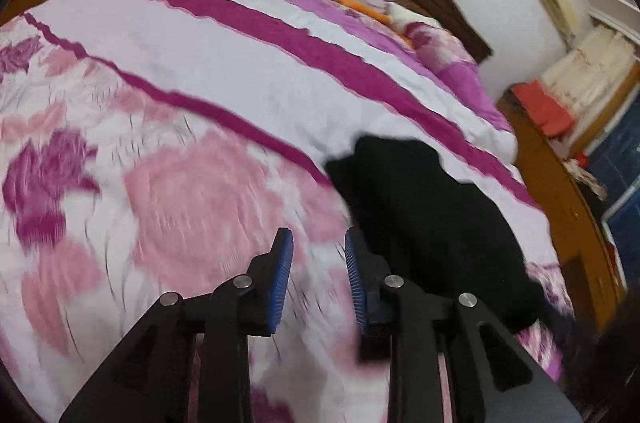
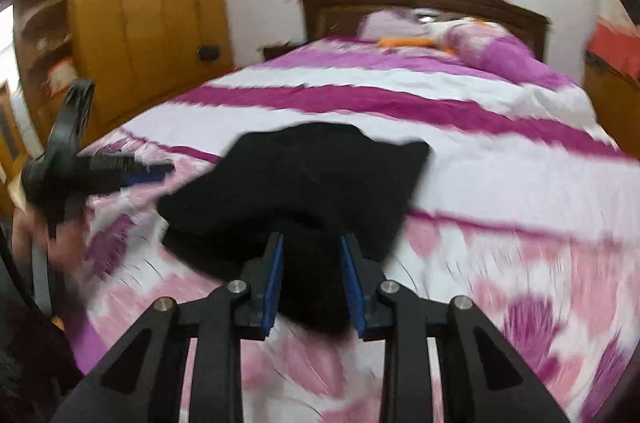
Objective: Fold small clothes
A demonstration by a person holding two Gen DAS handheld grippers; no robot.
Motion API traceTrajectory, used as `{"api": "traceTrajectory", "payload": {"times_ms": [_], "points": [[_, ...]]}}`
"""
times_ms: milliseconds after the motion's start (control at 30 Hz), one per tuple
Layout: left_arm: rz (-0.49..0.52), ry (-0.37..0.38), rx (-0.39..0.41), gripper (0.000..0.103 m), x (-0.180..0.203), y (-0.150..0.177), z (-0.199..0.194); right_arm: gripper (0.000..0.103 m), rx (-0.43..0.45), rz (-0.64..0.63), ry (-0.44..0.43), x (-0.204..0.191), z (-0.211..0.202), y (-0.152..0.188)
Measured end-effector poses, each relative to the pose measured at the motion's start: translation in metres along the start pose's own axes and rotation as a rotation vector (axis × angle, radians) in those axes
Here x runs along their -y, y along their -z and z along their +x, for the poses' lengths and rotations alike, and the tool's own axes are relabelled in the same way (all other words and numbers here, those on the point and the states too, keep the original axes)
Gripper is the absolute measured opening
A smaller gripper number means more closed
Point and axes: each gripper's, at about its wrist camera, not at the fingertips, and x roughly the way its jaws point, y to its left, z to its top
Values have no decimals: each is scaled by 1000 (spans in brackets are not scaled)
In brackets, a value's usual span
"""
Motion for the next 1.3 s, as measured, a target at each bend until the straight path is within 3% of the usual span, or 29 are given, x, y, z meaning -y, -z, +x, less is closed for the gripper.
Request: {"api": "traceTrajectory", "payload": {"times_ms": [200,267,400,500,533,567,600,667,733,967,1067,1100,1300], "points": [[12,85,-32,8,15,8,7,29,-112,-15,-203,-52,42,-103],[-10,138,-54,9,16,8,10,29,-170,-47,-253,-69,56,-119],[-20,156,-92,13,21,12,18,29,-331,-176,-142,-107,112,-108],[-49,157,-115,13,17,19,22,29,-408,-145,-153,-112,141,-88],[-63,156,-122,12,15,20,23,29,-426,-126,-153,-110,150,-84],[-73,154,-127,0,13,20,24,29,-430,-133,-139,-108,152,-77],[-77,157,-133,0,12,20,25,19,-422,-149,-112,-107,155,-73],[-68,152,-133,0,13,20,23,14,-405,-172,-96,-106,156,-72],[-45,144,-127,0,17,20,21,0,-395,-189,-96,-106,154,-71],[9,145,-92,0,25,29,6,0,-280,-187,-90,-104,133,-105],[-26,160,-106,0,18,30,8,2,-383,-184,-122,-106,146,-108],[-38,160,-112,0,16,30,9,7,-402,-182,-130,-106,149,-106],[-90,175,-118,0,7,29,14,14,-503,-210,-61,-106,167,-88]]}}
